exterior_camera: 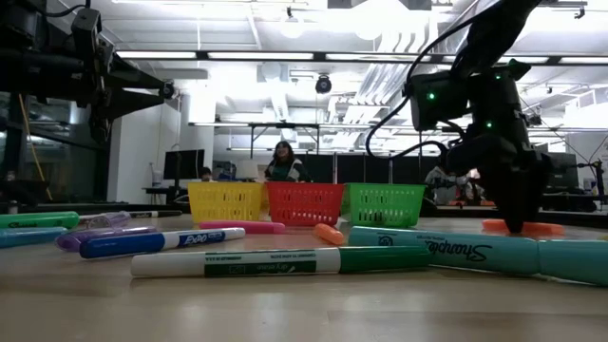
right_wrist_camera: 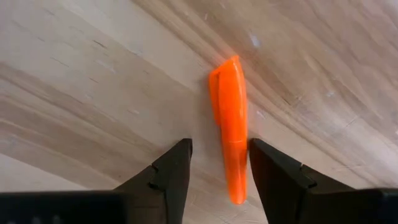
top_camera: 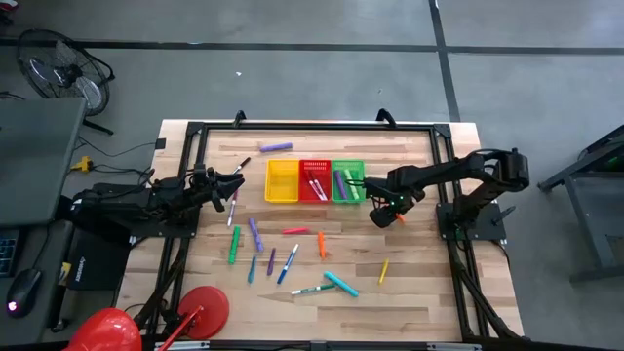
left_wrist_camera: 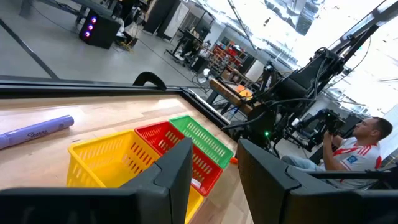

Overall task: Pick & Place Markers
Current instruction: Put the top orange pen into the yellow bin

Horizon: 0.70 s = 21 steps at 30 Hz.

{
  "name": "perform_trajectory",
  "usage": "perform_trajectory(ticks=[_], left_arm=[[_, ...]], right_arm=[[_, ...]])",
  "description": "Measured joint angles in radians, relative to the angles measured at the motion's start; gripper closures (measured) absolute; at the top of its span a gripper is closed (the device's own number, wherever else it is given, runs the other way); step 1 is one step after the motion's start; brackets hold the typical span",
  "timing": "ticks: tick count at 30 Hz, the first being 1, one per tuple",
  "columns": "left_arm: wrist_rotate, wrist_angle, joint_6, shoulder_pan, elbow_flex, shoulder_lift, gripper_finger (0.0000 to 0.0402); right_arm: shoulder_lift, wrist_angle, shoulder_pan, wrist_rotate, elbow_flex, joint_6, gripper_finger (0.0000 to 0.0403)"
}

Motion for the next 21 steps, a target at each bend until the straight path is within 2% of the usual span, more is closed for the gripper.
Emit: perform_trajectory(ticks=[14,21], left_arm=[[0.0,0.0,0.0,0.0,0.0,0.0,0.0275],[0.0,0.0,0.0,0.0,0.0,0.0,0.0275]], right_arm=[[0.002,0.008,0.001,-0.019,-0.001,0.007,0.0361],[0.0,0.01,0.001,-0.021,0.002,0.009,0.0371]])
